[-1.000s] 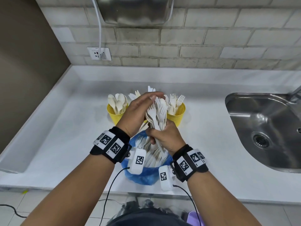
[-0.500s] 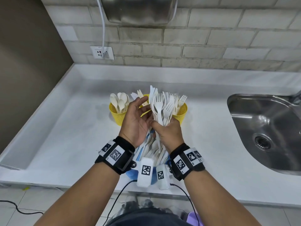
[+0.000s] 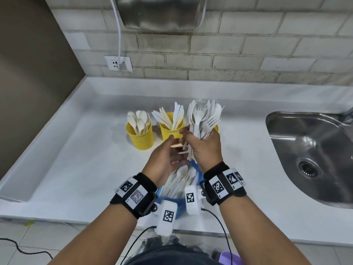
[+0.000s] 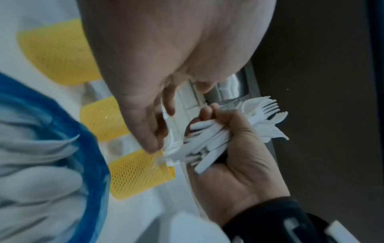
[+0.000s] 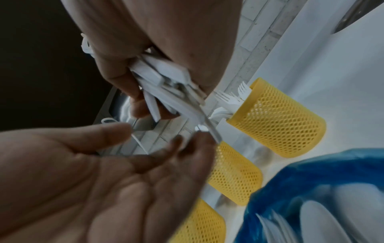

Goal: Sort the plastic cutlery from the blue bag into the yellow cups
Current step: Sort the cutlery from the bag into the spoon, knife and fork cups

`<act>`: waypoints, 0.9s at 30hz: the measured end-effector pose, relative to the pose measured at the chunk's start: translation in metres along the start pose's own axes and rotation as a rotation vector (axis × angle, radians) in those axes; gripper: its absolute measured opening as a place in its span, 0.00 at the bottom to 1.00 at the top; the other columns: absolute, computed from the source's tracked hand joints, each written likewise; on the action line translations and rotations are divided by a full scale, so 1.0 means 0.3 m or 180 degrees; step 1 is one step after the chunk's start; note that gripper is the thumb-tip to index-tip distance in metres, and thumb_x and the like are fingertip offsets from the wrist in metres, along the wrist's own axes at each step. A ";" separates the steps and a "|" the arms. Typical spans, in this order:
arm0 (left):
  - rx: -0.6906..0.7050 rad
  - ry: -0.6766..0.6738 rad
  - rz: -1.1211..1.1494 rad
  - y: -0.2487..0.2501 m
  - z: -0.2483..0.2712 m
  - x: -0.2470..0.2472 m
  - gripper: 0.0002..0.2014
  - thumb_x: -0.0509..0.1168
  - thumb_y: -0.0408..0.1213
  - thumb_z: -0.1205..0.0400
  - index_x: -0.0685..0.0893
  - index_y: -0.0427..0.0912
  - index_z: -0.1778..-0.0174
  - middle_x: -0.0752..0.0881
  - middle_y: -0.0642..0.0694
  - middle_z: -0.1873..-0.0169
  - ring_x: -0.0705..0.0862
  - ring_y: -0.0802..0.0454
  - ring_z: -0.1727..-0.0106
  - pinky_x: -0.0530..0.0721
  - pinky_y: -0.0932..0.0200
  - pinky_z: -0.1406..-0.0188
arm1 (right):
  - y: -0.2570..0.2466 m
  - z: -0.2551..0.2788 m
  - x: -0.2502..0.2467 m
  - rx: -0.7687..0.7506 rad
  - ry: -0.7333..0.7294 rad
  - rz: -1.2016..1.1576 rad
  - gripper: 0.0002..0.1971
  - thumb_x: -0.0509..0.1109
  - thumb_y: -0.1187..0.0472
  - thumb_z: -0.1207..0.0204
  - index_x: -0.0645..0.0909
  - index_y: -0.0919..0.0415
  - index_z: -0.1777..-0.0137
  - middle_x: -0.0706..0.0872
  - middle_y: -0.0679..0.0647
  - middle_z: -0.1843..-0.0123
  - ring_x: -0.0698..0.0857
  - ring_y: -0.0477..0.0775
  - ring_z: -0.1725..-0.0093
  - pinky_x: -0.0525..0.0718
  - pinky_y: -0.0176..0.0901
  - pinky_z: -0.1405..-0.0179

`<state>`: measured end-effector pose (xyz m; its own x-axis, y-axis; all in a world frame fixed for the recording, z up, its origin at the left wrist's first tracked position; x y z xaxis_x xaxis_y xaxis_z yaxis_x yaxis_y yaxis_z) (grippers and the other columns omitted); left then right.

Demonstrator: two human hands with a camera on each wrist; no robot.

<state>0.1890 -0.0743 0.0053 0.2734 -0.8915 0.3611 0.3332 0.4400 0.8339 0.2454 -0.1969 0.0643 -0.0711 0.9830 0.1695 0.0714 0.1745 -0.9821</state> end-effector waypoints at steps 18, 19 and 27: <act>-0.0812 -0.0381 0.0894 -0.054 -0.002 0.071 0.24 0.58 0.43 0.09 0.76 0.31 0.22 0.84 0.27 0.31 0.88 0.39 0.40 0.91 0.45 0.42 | -0.027 0.008 0.046 -0.0218 -0.0050 -0.0026 0.15 0.82 0.68 0.29 0.89 0.64 0.42 0.95 0.58 0.49 0.94 0.60 0.47 0.92 0.57 0.43; -0.0847 -0.0457 0.0882 -0.060 0.004 0.085 0.24 0.58 0.46 0.09 0.77 0.33 0.21 0.83 0.28 0.29 0.87 0.38 0.38 0.90 0.43 0.40 | -0.027 0.011 0.051 -0.0204 -0.0020 -0.0060 0.16 0.82 0.69 0.29 0.88 0.66 0.41 0.95 0.59 0.48 0.94 0.60 0.47 0.92 0.55 0.44; -0.0787 -0.0325 0.1136 -0.021 -0.003 0.050 0.19 0.55 0.37 0.07 0.80 0.30 0.25 0.82 0.31 0.26 0.80 0.37 0.25 0.91 0.49 0.43 | -0.023 0.011 0.091 -0.0103 -0.0476 0.0197 0.14 0.83 0.73 0.30 0.89 0.59 0.48 0.94 0.49 0.56 0.93 0.50 0.53 0.91 0.52 0.48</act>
<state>0.1916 -0.0905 0.0050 0.3241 -0.6797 0.6580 0.4434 0.7236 0.5290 0.2397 -0.1713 0.0754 -0.2126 0.9728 0.0921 0.1122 0.1180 -0.9867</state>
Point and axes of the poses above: each hand's wrist, its own z-axis away from the middle knuckle, its own x-axis out of the palm, y = z × x, the point moved 10 cm from there along -z, towards the middle knuckle
